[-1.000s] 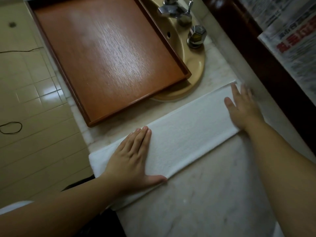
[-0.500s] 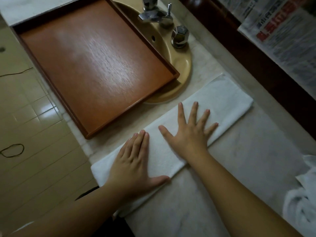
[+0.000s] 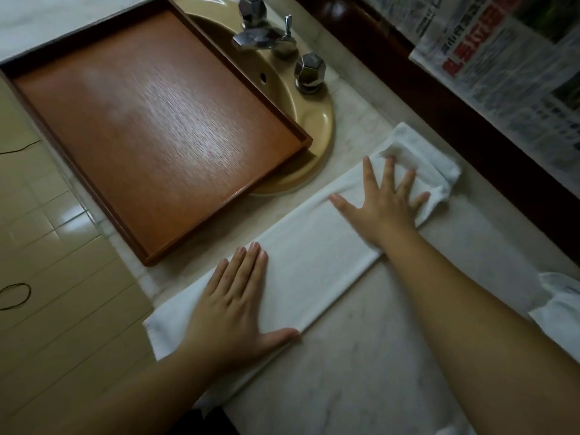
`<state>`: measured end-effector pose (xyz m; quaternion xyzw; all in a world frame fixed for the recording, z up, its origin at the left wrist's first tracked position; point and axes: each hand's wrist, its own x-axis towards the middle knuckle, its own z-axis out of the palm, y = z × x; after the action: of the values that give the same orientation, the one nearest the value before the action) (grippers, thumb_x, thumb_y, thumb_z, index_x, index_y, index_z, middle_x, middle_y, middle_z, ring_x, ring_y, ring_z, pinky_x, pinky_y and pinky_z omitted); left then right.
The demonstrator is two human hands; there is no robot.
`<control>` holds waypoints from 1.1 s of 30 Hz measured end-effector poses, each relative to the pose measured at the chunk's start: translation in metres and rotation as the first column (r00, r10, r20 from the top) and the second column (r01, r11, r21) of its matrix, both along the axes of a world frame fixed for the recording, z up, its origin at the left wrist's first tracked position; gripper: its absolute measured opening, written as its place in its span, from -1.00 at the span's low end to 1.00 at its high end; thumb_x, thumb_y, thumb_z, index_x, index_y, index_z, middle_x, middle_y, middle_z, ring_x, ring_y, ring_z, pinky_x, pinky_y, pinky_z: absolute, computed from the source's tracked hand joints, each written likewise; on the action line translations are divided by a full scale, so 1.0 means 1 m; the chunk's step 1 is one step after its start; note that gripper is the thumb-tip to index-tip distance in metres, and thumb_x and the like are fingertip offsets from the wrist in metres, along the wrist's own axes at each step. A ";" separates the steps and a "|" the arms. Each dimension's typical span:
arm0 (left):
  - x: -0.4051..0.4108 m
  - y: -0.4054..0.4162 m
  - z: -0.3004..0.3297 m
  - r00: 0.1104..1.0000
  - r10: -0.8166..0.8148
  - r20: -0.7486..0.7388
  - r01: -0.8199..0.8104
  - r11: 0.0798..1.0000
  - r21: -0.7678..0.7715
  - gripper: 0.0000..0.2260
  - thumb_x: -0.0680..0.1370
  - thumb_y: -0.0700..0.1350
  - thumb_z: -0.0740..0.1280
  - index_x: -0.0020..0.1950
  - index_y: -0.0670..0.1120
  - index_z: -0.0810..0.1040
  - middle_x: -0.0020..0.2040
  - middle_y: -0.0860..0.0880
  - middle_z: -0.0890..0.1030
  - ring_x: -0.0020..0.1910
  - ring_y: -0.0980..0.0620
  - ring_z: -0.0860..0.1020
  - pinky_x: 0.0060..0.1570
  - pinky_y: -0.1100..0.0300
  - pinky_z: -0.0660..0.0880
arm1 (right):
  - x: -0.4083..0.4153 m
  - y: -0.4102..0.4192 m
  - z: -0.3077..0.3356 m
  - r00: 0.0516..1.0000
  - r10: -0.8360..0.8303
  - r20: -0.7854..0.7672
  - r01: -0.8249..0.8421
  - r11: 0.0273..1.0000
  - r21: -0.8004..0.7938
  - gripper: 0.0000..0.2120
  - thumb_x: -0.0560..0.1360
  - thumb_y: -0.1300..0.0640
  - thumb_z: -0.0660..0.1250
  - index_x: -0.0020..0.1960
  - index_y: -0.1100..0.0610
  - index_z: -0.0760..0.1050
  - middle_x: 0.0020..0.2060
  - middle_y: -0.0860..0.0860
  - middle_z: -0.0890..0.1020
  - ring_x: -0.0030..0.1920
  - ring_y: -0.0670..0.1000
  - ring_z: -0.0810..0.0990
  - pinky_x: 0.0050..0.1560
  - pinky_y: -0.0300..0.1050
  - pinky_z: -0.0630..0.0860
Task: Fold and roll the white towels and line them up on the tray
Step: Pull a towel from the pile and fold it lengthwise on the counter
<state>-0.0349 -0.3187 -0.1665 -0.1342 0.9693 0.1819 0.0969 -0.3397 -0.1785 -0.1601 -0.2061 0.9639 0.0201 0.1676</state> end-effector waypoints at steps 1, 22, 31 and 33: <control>0.000 -0.001 0.001 1.000 -0.001 0.005 0.001 1.000 -0.001 0.14 0.41 0.68 0.04 0.71 -0.08 -0.13 0.72 -0.05 -0.15 0.69 -0.02 -0.18 0.62 -0.07 -0.08 | -0.005 0.002 0.001 1.000 -0.003 0.003 0.003 1.000 0.003 0.06 0.28 -0.76 -0.26 0.62 -0.24 -0.37 0.66 -0.02 -0.30 0.61 0.34 -0.33 0.46 0.59 -0.21; -0.007 -0.007 -0.004 0.999 -0.017 -0.045 0.019 0.998 0.053 0.12 0.42 0.68 0.00 0.70 -0.02 -0.24 0.70 -0.02 -0.27 0.67 0.00 -0.30 0.61 -0.03 -0.20 | 0.047 -0.007 -0.001 0.973 0.229 0.028 -0.230 0.973 0.032 -0.26 0.40 -0.68 -0.24 0.47 -0.53 -0.43 0.64 -0.10 -0.34 0.59 0.39 -0.36 0.38 0.66 -0.29; -0.016 -0.009 0.002 0.998 -0.055 0.038 0.054 0.998 0.033 0.12 0.39 0.70 -0.09 0.63 0.00 -0.45 0.63 0.00 -0.48 0.59 -0.01 -0.49 0.63 -0.07 -0.30 | 0.007 0.005 0.004 0.979 0.199 0.042 -0.201 0.977 0.067 -0.25 0.42 -0.67 -0.24 0.50 -0.49 -0.43 0.63 -0.12 -0.36 0.59 0.30 -0.42 0.42 0.61 -0.33; -0.017 -0.012 0.007 0.996 -0.067 0.067 0.064 0.997 0.039 0.10 0.41 0.69 -0.09 0.63 0.02 -0.46 0.62 0.00 -0.49 0.59 -0.02 -0.49 0.63 -0.08 -0.29 | 0.018 0.003 0.006 0.989 0.139 0.039 -0.142 0.988 0.068 -0.24 0.46 -0.63 -0.23 0.54 -0.43 -0.41 0.65 -0.10 -0.33 0.61 0.28 -0.38 0.45 0.58 -0.30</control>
<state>-0.0520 -0.3306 -0.1596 -0.1067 0.9658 0.1919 0.1382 -0.3217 -0.1760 -0.1546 -0.2678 0.9426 0.0623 0.1894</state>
